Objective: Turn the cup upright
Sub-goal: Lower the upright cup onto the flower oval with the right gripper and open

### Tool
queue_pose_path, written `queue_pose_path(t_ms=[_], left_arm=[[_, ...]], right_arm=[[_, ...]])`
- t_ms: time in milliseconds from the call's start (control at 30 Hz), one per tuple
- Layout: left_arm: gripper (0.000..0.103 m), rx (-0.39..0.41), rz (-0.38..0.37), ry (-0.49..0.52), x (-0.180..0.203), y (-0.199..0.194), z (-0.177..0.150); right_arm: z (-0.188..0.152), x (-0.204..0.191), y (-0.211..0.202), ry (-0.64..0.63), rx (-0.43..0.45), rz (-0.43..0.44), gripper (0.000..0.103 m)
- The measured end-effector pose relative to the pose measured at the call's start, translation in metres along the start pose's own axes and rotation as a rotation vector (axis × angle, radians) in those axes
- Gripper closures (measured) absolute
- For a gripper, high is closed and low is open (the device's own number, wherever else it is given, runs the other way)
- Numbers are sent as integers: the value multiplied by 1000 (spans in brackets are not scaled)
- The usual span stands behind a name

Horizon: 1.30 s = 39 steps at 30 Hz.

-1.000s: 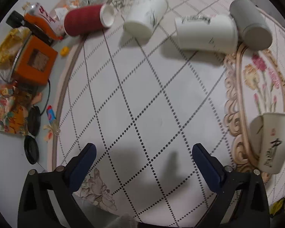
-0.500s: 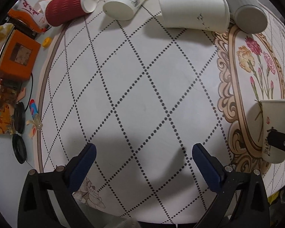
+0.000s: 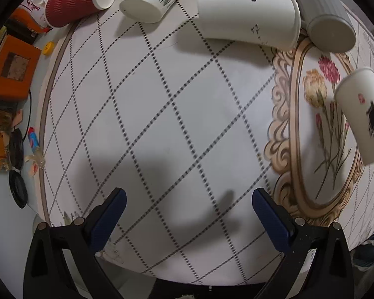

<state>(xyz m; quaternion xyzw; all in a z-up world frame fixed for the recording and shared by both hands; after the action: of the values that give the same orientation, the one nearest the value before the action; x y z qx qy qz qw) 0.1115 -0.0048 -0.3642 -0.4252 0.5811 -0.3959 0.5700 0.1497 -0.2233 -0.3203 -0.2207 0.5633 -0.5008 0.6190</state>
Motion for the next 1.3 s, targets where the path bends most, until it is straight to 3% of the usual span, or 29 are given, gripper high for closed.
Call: queue_pose_path(t_ms=[100, 400, 467, 533, 633, 767, 933, 1033, 1300], left_arm=[[0, 3, 3, -3, 8, -1, 11], [0, 10, 2, 17, 27, -9, 23], [0, 10, 1, 17, 29, -11, 22], [0, 11, -2, 15, 28, -11, 22], [0, 13, -4, 13, 16, -7, 21], [0, 16, -12, 1, 12, -7, 15], [0, 16, -20, -21, 2, -4, 18], [0, 36, -6, -23, 1, -2, 21], [0, 56, 2, -14, -6, 14, 20]], right_arm=[[6, 3, 6, -26, 65, -29, 40], [-7, 10, 36, 5, -213, -50, 38], [-5, 11, 36, -1, -234, -57, 32], [3, 12, 37, -8, -250, -72, 32], [12, 9, 39, -25, -258, -69, 40], [20, 2, 27, -48, -154, -46, 40], [12, -5, 9, -108, 92, -39, 40], [-4, -6, 6, -192, 235, -81, 40], [-42, -12, 5, -333, 313, -140, 40]])
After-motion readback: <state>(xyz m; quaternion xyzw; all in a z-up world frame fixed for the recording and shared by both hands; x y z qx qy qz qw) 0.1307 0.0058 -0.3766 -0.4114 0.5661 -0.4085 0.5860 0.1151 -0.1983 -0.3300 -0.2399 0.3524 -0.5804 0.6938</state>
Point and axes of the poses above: each gripper's, at about its wrist camera, not at the fingertips, and y roughly the way its jaws point, x to its right, z to its top, the point moved 1 cm from there along y, roughly the way its jaws point, and after that the axes turned 15 degrees about z, right-handed, at the moved point
